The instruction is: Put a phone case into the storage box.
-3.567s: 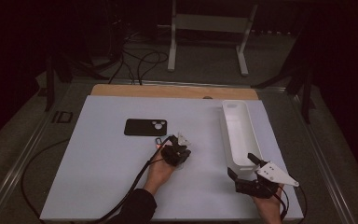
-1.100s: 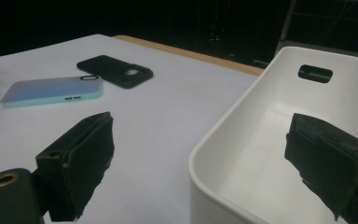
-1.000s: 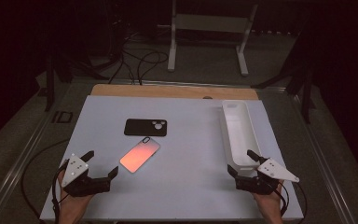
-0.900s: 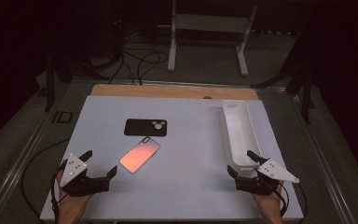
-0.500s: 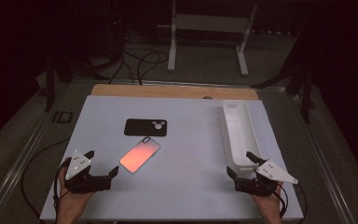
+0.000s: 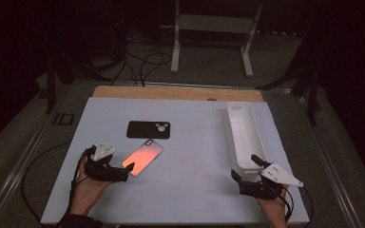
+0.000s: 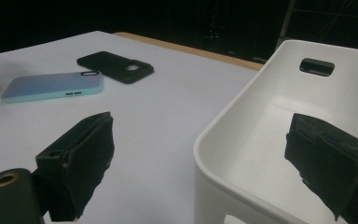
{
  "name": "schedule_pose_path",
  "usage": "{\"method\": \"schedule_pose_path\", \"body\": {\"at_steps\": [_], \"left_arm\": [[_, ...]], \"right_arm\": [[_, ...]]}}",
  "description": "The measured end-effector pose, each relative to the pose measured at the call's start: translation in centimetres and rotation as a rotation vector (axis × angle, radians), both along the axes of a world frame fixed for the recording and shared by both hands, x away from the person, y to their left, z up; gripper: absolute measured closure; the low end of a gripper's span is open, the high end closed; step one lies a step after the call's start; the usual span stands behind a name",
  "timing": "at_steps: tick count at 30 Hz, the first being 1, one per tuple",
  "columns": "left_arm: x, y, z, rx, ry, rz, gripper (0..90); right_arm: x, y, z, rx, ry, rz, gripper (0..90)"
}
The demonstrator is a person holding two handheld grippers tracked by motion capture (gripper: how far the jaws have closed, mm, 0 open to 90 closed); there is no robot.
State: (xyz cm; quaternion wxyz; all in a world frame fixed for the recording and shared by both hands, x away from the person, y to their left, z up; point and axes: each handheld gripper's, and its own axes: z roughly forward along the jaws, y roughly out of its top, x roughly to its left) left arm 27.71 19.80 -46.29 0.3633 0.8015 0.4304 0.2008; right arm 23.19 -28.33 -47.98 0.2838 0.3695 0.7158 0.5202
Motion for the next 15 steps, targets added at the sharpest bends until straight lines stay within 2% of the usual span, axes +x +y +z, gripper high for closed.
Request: {"method": "schedule_pose_path", "body": {"at_steps": [8, 12, 15], "left_arm": [[2.7, -2.7, -2.0, 0.096, 0.117, -0.050, 0.0], [3.9, -3.5, -3.2, 0.129, 0.166, -0.048, 0.0], [4.7, -4.1, -3.9, 0.169, 0.197, -0.055, 0.0]], "right_arm": [[0.0, 0.0, -0.1, 0.000, 0.004, -0.001, 7.8], [0.0, 0.0, -0.1, -0.001, 0.005, -0.001, 7.8], [0.1, 0.0, -0.1, -0.002, 0.005, -0.001, 7.8]]}}
